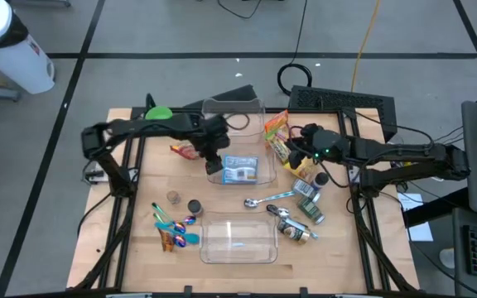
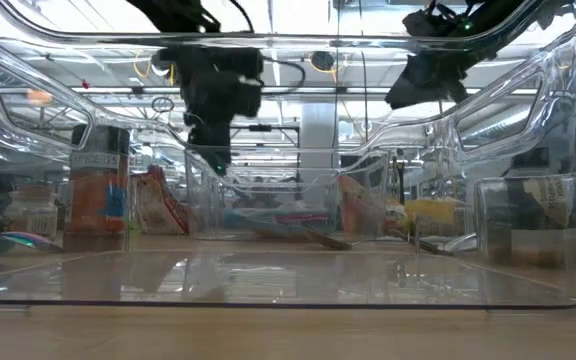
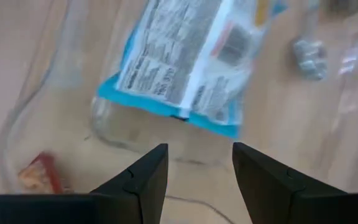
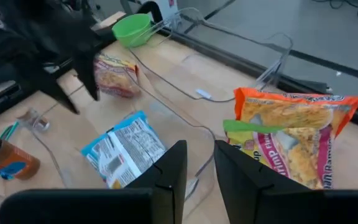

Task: Pick & Place Food Item
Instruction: Put the red noodle pack into the middle transparent bin

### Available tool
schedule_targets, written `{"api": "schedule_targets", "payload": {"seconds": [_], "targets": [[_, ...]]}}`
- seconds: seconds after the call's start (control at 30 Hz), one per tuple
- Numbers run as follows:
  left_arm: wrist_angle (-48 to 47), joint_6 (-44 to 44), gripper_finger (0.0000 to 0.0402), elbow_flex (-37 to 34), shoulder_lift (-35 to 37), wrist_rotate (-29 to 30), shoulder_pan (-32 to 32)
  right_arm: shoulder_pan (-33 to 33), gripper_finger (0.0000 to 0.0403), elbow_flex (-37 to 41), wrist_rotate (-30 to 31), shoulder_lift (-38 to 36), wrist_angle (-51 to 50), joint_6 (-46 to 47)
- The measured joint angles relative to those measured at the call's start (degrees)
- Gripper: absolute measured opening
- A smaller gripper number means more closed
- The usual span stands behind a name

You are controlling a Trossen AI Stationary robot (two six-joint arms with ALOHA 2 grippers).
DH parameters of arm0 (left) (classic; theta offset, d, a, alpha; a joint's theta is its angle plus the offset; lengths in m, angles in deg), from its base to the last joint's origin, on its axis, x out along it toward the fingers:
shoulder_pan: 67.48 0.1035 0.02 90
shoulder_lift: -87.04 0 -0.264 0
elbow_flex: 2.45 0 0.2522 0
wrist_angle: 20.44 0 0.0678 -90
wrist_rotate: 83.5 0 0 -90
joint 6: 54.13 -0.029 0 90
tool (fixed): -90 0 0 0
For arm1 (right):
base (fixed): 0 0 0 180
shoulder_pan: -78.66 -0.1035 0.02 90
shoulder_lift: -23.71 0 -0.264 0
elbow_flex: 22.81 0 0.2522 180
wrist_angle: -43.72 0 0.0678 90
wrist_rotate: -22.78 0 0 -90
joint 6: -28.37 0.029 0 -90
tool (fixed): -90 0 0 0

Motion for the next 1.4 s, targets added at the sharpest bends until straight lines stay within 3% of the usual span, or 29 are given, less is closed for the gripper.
{"api": "schedule_targets", "payload": {"seconds": [0.13,0.37,0.77,1.4], "targets": [[1.1,3.7,0.0186,3.9,0.3,-0.6,-1.7,-0.4,0.0075,0.0,-0.3,-1.7,-1.4,1.9],[0.9,20.2,0.0186,7.1,0.2,0.9,-2.7,-0.4,0.0075,0.0,-12.0,-3.5,-0.9,3.4],[-0.4,38.9,0.0186,7.0,-5.3,8.4,-6.6,-2.7,0.0075,-0.1,-12.0,-1.5,0.5,4.2],[-2.6,44.7,0.0186,7.1,-11.7,14.7,-6.7,-5.3,0.0075,-0.1,-12.0,1.7,3.0,4.5]]}}
